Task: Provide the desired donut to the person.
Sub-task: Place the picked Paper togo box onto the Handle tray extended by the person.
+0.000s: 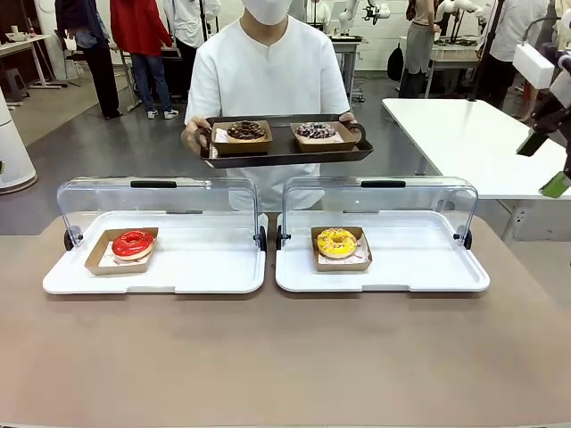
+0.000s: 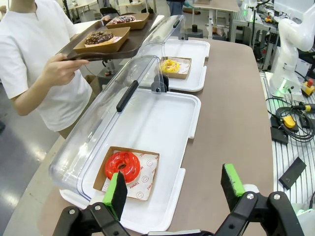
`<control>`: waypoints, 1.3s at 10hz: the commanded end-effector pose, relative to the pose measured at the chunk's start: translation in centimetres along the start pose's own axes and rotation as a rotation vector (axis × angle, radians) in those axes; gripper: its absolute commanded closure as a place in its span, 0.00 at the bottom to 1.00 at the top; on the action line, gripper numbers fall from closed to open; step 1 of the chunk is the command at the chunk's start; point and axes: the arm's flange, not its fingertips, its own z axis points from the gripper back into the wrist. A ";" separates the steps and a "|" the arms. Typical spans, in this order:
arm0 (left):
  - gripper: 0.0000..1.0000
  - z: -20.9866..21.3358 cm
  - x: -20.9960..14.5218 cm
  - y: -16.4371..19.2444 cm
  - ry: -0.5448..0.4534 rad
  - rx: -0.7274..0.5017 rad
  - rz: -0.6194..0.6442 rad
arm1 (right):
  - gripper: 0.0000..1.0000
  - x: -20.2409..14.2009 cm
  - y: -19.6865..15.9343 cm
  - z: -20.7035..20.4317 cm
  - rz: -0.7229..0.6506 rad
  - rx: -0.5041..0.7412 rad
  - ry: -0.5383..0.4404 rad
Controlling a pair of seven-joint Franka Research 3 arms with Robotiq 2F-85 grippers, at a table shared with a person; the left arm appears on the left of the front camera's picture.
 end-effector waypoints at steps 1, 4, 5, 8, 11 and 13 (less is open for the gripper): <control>0.00 0.2 0.1 0.0 -0.009 -0.003 -0.005 | 0.00 -0.6 -0.6 -2.4 0.027 0.004 -0.057; 0.00 0.2 0.1 0.0 -0.009 -0.003 -0.005 | 0.00 -0.3 -1.5 -4.0 -0.018 0.051 -0.030; 0.00 0.2 0.1 0.0 -0.009 -0.003 -0.005 | 0.00 -0.9 -0.9 -3.2 -0.005 0.033 -0.034; 0.00 0.2 0.1 0.0 -0.009 -0.003 -0.005 | 0.00 -0.9 -0.9 -3.2 -0.005 0.033 -0.034; 0.00 0.2 0.1 0.0 -0.009 -0.003 -0.005 | 0.00 -0.9 -0.9 -3.1 -0.016 0.030 -0.029; 0.00 0.2 0.1 0.0 -0.009 -0.003 -0.005 | 0.00 -4.9 -4.3 -2.5 -0.075 0.100 -0.351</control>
